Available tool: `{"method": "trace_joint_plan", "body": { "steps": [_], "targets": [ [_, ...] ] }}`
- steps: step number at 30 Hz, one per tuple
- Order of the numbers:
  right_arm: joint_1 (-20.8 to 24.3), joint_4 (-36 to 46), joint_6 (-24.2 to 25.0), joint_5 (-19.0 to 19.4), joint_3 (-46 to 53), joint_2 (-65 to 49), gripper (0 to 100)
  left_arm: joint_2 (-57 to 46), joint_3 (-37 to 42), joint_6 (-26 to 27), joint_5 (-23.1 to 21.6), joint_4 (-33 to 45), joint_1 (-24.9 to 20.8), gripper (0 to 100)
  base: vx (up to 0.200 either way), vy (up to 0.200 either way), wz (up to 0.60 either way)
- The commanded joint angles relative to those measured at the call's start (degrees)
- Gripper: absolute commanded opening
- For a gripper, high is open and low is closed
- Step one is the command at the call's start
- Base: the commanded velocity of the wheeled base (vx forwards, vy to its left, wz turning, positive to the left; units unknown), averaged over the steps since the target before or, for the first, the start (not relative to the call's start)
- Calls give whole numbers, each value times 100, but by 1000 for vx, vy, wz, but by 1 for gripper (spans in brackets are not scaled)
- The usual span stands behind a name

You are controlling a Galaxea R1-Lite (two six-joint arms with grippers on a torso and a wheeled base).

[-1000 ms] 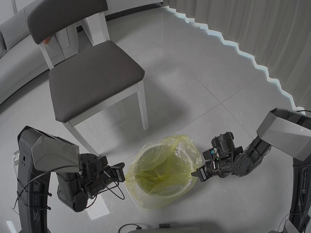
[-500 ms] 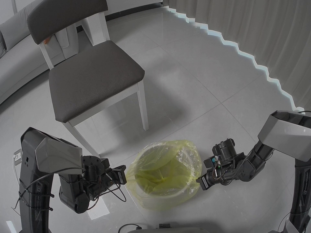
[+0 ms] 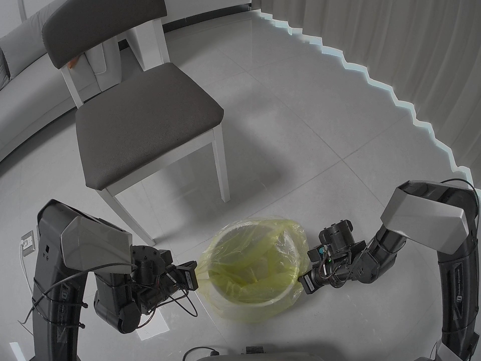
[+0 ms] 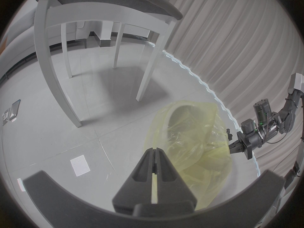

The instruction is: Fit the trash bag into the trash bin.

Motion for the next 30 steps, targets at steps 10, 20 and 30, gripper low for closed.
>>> {"method": "trace_joint_plan", "body": {
  "steps": [10,20,30],
  "targets": [
    [-82,214,-245,1,166,-316,100,-20,-66,-19,1,-105,9,0,0,0,0],
    [-134,267,-245,-8,693,-1441,100,-117,-480,7,10,-105,-70,0,0,0,0],
    [-161,232,-166,1,1053,-2144,100,-90,-937,200,-43,-52,-413,0,0,0,0]
  ]
}}
